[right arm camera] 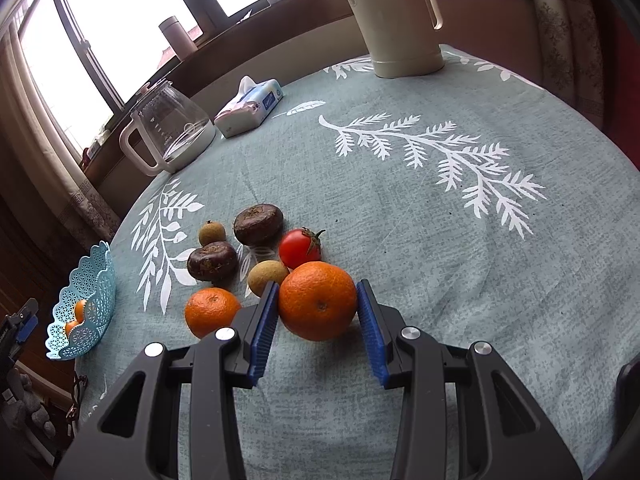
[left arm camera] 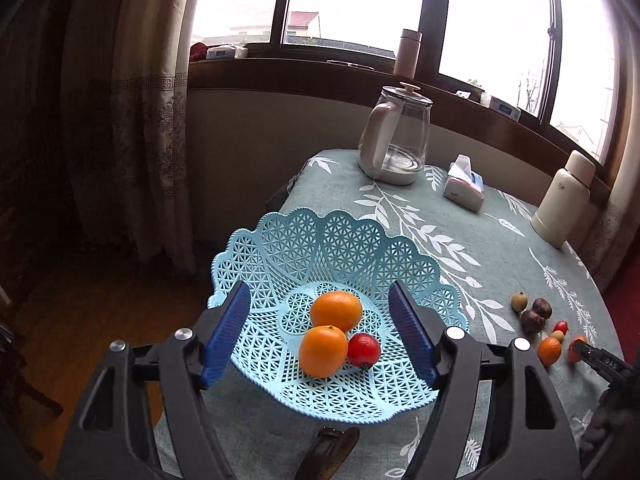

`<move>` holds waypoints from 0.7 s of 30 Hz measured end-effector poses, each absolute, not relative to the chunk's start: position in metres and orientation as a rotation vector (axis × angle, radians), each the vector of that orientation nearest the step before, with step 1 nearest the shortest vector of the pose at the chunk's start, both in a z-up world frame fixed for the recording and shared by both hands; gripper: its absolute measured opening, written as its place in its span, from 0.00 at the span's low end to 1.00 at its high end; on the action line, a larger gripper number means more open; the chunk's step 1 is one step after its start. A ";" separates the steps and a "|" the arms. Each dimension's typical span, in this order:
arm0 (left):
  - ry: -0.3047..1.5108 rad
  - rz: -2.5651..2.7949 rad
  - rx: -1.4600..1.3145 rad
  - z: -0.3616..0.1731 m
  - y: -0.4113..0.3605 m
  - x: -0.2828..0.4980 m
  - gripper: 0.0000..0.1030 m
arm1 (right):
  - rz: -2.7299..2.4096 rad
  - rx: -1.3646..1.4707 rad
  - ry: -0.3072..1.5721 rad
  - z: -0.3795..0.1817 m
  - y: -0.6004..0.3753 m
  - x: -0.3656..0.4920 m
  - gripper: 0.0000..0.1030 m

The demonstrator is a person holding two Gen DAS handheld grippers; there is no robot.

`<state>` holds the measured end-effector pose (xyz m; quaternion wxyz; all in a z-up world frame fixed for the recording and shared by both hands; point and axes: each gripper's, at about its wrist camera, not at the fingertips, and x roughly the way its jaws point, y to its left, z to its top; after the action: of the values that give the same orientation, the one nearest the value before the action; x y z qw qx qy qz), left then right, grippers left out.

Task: Organize fruits
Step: 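Carry the orange into the blue basket and open left tool, then lift the large orange, carry it into the basket and open right tool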

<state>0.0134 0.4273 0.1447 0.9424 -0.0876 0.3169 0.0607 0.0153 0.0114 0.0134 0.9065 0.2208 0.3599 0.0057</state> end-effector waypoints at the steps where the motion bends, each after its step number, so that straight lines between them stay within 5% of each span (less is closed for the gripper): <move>1: 0.643 0.125 -0.182 0.146 0.428 0.013 0.71 | 0.008 0.453 0.742 0.014 0.012 0.015 0.39; 21: 0.540 0.104 -0.204 0.172 0.431 -0.014 0.92 | 0.373 0.370 0.765 0.085 0.144 0.039 0.39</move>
<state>-0.0140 0.4312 0.1720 0.9573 -0.1004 0.2662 0.0512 0.0393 0.1439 0.0850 0.8943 0.1782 0.3689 0.1800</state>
